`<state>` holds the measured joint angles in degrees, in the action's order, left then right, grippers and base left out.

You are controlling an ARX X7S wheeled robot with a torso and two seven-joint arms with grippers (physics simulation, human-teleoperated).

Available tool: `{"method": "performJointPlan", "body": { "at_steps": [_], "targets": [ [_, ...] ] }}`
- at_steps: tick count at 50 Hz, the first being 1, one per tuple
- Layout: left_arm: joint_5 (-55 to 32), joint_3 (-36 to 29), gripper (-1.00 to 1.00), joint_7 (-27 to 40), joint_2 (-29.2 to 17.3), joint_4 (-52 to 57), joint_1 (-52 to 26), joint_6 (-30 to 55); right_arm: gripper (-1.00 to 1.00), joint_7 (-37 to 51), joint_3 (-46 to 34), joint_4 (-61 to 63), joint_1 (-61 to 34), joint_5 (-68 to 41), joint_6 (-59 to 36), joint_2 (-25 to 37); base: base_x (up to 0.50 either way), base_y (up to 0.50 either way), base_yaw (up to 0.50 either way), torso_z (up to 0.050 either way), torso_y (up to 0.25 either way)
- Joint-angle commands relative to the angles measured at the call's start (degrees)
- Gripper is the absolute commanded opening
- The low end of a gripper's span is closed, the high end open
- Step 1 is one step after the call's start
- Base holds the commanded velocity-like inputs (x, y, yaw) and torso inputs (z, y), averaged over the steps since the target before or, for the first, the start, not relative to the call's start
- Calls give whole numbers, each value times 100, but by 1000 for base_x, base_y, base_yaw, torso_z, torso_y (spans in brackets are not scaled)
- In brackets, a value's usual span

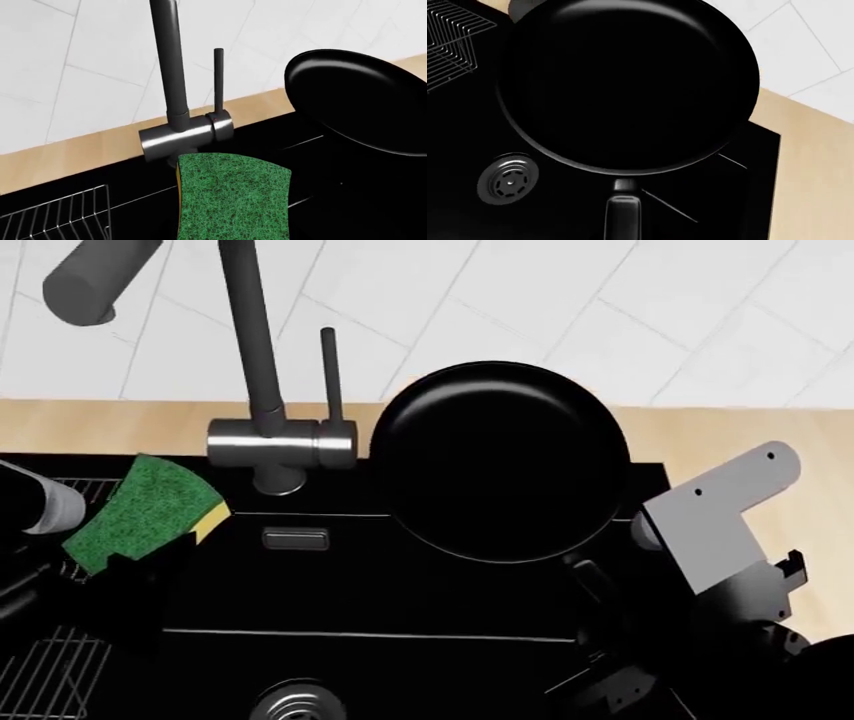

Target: Pick the pan and sponge and place them into the sink. Then turn on the water.

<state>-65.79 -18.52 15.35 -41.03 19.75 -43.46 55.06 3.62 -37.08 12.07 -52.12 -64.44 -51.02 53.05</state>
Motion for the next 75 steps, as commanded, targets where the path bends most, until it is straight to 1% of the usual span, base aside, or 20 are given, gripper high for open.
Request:
{"method": "performJointPlan", "body": {
  "at_steps": [1, 11, 18, 22, 23, 24, 25, 30, 34, 41, 44, 46, 48, 51, 54, 63, 65, 68, 71, 75],
  "targets": [
    [-46, -10, -100, 43, 2, -32, -3, -34, -100, 7, 191, 48, -117, 175, 71, 8, 281, 0, 0, 0, 11],
    [-37, -36, -100, 57, 32, -56, -24, -43, -100, -4, 187, 86, -115, 168, 74, 22, 275, 0, 0, 1, 2],
    [-149, 74, -100, 41, -131, 84, 102, -67, -100, 24, 267, 174, -32, 97, 145, 113, 65, 0, 0, 0, 2],
    [-161, 67, -100, 66, -117, 91, 78, -55, -100, -10, 247, 247, -35, 79, 99, 175, 0, 0, 0, 0, 3],
    [-153, 54, -100, 71, -94, 74, 61, -55, -100, -57, 234, 278, -46, 52, 68, 197, 0, 0, 0, 0, 0],
    [-230, 134, -100, 52, -209, 154, 148, -65, -100, -119, 179, 313, -67, 91, 29, 217, 0, 0, 0, 0, 0],
    [-141, 42, -100, 69, -97, 74, 75, -59, -100, -211, 140, 349, -79, 86, -4, 244, 0, 0, 0, 0, 10],
    [-257, 135, -100, 80, -217, 148, 107, -35, -100, -582, 18, 615, -179, 83, -117, 409, 0, 0, 0, 2, 0],
    [-240, 106, -100, 130, -146, 102, 16, -19, -100, -762, 28, 737, -288, -76, -247, 520, 0, 0, 0, 0, 3],
    [-325, 189, -100, 154, -253, 193, 101, -32, -100, -1457, -241, 1030, -214, 167, -118, 664, 0, 0, 0, 0, 1],
    [-283, 136, -100, 164, -196, 161, 65, -29, -100, -1551, -368, 1164, -168, 266, -109, 625, 0, 0, 0, 0, 0],
    [-349, 198, -100, 151, -288, 221, 121, -29, -100, -1623, -480, 1180, -151, 447, -64, 572, 0, 0, 0, 0, 5],
    [-305, 139, -100, 180, -206, 171, 53, -14, -100, -1598, -507, 1134, -86, 458, -27, 506, 0, 0, 0, 5, 0],
    [-347, 198, -100, 149, -292, 215, 138, -46, -100, -1728, -660, 1256, 105, 692, 184, 515, 0, 0, 0, 0, 0],
    [-268, 112, -100, 157, -193, 146, 69, -44, -100, -1809, -745, 1326, 172, 757, 225, 517, 0, 0, 0, 0, 3],
    [-335, 161, -100, 142, -279, 207, 114, -51, -100, -1987, -863, 1448, 220, 998, 388, 551, 0, 0, 0, 0, 1],
    [-362, 191, -100, 120, -325, 229, 136, -59, -100, -1974, -883, 1380, 187, 1005, 342, 478, 0, 0, 0, 5, 0],
    [-271, 68, -100, 153, -169, 128, -16, -22, -100, -1986, -997, 1242, 133, 1096, 237, 306, 0, 0, 0, 0, 3],
    [-275, 61, -100, 177, -157, 129, -24, -16, -100, -2018, -1071, 1084, 30, 1175, 167, 108, 0, 0, 0, 0, 0],
    [-346, 125, -100, 203, -235, 192, 48, -21, -100, -2052, -1255, 835, -178, 1273, -114, -211, 0, 0, 0, 0, 3]
  ]
}}
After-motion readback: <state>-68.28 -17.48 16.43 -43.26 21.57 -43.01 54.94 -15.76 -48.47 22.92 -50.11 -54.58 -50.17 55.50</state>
